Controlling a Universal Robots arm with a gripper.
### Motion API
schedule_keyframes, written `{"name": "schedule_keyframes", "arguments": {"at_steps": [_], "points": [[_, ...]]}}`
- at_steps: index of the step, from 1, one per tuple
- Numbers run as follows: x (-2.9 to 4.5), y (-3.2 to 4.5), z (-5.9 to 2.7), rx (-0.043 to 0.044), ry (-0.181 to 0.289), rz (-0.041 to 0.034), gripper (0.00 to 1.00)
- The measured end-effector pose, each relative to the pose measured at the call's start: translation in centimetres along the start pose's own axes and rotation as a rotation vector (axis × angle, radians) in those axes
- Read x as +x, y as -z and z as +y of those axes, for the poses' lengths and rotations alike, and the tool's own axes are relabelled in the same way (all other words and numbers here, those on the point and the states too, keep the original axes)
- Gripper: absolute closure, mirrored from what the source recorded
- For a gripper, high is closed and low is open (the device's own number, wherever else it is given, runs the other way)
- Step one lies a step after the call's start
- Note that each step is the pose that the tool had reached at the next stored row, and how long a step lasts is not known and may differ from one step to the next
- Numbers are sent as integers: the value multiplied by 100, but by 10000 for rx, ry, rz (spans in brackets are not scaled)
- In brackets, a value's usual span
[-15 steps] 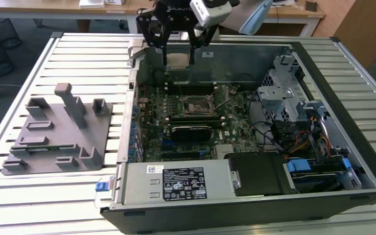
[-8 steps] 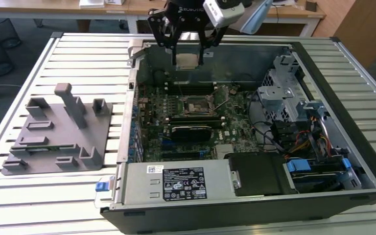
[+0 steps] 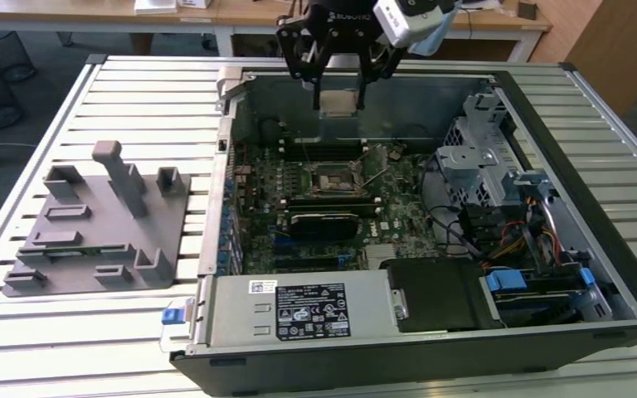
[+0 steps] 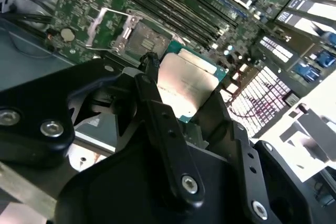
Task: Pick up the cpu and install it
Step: 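Pick up the cpu and move it towards the insertion slot, then place the cpu into insertion slot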
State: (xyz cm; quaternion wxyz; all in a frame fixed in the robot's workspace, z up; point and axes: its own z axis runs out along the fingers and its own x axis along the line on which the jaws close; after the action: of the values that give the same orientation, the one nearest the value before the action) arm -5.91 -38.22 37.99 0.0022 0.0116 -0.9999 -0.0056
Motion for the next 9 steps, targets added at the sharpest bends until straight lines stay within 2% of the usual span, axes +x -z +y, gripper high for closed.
{"name": "schedule_keyframes", "arguments": {"at_steps": [4,9], "points": [[-101,-3,-3,1,1,0,46],[-133,-4,-3,2,-1,0,46]]}}
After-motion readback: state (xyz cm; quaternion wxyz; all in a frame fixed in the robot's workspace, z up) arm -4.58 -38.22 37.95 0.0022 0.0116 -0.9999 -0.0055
